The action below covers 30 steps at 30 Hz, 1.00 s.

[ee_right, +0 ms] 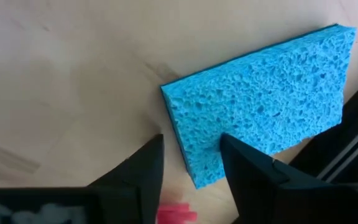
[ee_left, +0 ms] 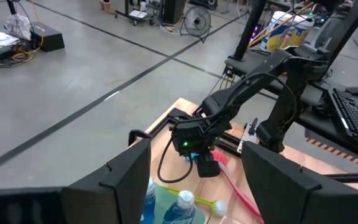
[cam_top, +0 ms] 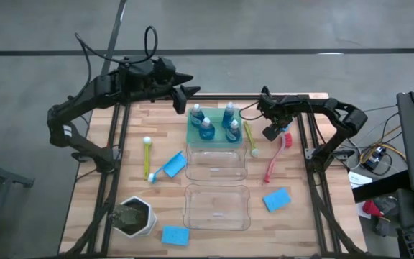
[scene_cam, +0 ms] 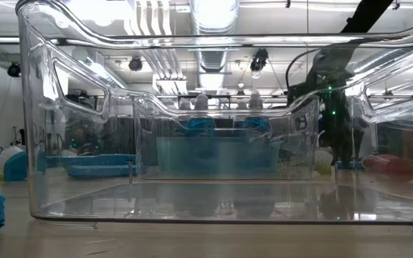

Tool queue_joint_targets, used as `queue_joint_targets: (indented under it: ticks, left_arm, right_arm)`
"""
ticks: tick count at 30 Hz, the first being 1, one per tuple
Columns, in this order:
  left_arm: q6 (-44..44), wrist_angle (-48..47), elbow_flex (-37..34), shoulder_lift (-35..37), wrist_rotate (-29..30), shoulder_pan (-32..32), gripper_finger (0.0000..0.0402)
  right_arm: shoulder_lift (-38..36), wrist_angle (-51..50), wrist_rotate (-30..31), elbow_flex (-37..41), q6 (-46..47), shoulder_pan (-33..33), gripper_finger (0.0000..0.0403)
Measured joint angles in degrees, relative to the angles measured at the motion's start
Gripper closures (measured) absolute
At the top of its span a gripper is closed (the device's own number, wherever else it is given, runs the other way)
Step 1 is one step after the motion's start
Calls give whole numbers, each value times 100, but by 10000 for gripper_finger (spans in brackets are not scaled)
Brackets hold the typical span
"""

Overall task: Pick & Place Kitchen Sink Supplies
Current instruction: Put the top blue sponge into the top transparent bin

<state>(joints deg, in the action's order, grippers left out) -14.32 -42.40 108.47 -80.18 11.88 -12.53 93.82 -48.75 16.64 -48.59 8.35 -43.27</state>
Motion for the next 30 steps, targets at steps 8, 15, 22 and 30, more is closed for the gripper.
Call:
queue_joint_targets:
  ticks: [8,15,22,30]
  left_arm:
    - [-84,131,0,-63,0,0,158]
    - [-84,134,0,-76,0,-2,158]
    - [-5,101,0,-79,-48,-2,158]
    - [390,-127,0,-79,-52,-2,158]
  right_arm:
    - [0,159,-41,-16,-94,-171,346]
    - [0,-239,-441,-320,-61,-217,392]
    - [-50,-1356,-852,-1234,-62,-220,394]
    - [-242,-2523,-2397,-2764,-205,-216,394]
